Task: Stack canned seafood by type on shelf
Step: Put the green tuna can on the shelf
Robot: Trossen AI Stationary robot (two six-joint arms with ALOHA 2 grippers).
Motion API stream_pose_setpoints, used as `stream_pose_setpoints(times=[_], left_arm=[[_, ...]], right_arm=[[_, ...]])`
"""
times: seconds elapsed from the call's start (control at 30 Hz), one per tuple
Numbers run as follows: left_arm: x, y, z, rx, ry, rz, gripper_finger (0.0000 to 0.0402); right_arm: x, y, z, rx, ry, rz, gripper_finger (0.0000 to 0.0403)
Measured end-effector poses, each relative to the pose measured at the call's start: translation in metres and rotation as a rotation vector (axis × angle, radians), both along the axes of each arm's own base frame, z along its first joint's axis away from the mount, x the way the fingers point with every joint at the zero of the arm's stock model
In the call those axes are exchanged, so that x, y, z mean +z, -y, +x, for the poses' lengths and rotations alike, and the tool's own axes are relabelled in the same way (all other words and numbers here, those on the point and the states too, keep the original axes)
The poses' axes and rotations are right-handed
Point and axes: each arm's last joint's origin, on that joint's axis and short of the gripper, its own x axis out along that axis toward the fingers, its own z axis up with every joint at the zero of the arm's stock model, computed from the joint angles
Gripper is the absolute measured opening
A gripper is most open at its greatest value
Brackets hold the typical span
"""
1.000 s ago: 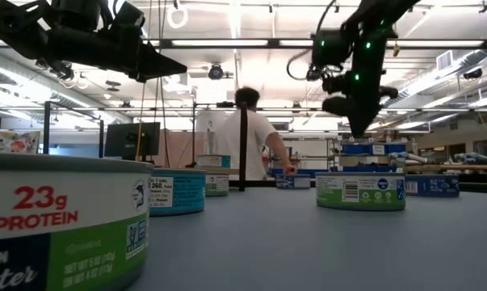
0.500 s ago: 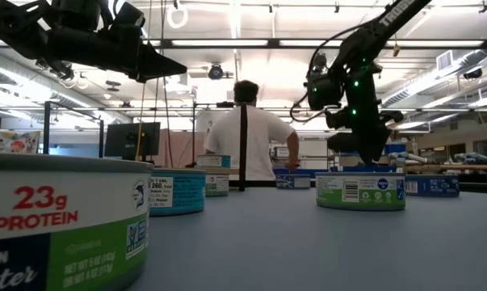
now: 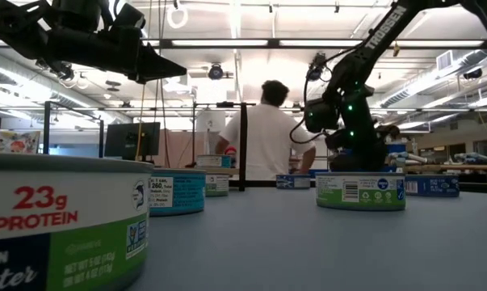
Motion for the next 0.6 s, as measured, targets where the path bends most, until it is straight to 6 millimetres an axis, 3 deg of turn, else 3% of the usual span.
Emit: stream_pose_setpoints(times=[0.17, 0.37, 0.6], left_arm=[[0.000, 0.000, 0.000, 0.000, -0.002, 0.000, 0.0001], [0.000, 0.000, 0.000, 0.000, -0.001, 0.001, 0.0001], [0.000, 0.000, 0.000, 0.000, -0.001, 0.001, 0.0001]], right_arm=[[-0.001, 0.000, -0.001, 0.039, -0.026, 0.028, 0.0075], [0.014, -0.017, 0.007, 0.128, 0.085, 0.126, 0.0011], [0.039, -0.037, 0.015, 0.228, 0.179, 0.119, 0.0010]])
